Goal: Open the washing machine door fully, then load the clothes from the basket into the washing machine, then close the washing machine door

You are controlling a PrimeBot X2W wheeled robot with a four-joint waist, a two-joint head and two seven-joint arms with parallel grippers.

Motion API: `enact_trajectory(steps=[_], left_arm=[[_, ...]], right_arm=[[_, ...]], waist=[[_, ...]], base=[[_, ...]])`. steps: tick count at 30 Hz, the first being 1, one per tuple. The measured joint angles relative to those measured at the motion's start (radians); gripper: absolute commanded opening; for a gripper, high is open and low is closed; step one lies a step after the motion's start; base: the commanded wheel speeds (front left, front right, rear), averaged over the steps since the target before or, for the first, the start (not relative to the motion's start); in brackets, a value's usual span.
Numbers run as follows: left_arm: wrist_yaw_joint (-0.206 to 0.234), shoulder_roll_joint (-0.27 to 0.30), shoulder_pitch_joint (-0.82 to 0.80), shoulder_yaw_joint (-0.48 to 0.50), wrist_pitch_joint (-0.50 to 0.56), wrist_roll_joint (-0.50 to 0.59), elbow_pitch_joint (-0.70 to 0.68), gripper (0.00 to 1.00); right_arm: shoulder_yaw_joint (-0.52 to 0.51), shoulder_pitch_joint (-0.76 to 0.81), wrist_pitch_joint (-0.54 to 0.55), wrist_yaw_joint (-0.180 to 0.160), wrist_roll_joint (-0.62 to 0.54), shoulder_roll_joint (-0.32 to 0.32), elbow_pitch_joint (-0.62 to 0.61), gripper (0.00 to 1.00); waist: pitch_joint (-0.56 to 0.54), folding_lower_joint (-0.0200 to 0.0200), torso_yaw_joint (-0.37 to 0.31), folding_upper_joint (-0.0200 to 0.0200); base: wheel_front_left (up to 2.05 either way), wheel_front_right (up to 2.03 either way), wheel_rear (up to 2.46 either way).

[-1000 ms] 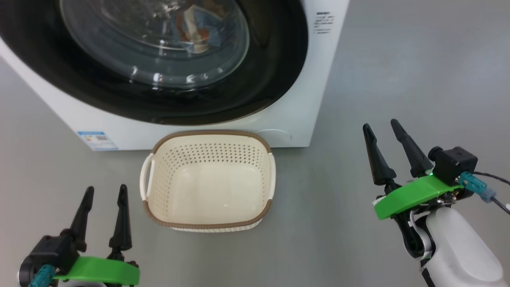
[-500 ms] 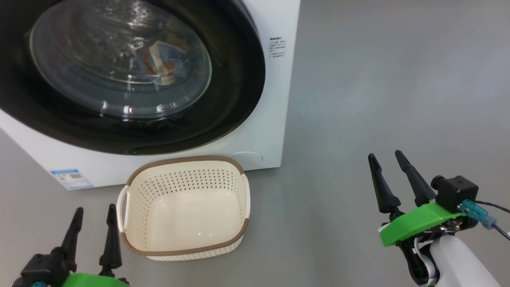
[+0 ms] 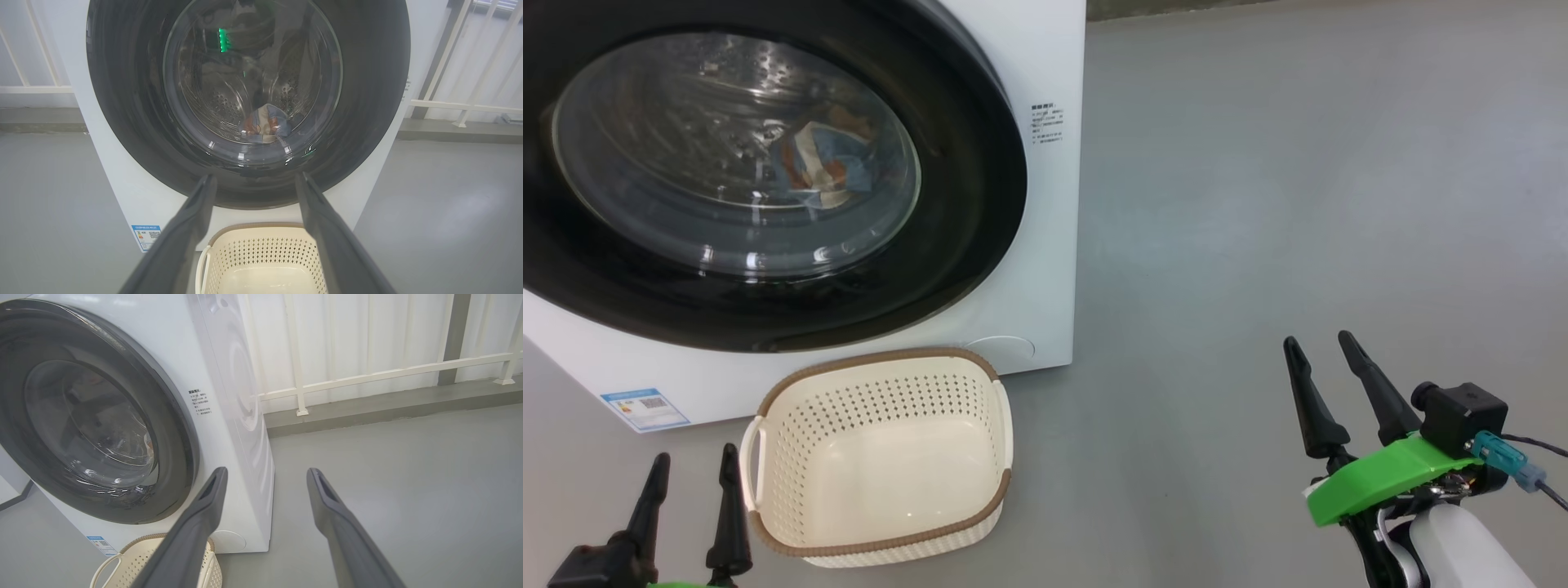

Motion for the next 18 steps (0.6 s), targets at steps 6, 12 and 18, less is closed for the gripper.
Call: enact_trajectory(steps=[6,12,18], left_arm=[[0.0,-0.003,0.015,0.015,0.0,0.008,0.006,1.0],[0.0,-0.005,0.024,0.03,0.0,0.01,0.009,1.0],[0.0,-0.009,0.024,0.036,0.0,0.017,0.01,1.0]], right_arm=[[-0.006,0.038,0.0,0.0,0.0,-0.002,-0.006,1.0],[-0.013,0.038,0.0,0.0,0.0,-0.002,-0.008,1.0],[-0.016,0.04,0.0,0.0,0.0,-0.002,-0.008,1.0]], waist=[[-0.015,0.0,-0.008,0.0],[-0.022,0.0,-0.012,0.0001],[-0.027,0.0,-0.013,0.0]], base=[[0.0,0.0,0.0],[0.0,0.0,0.0],[0.0,0.0,0.0]])
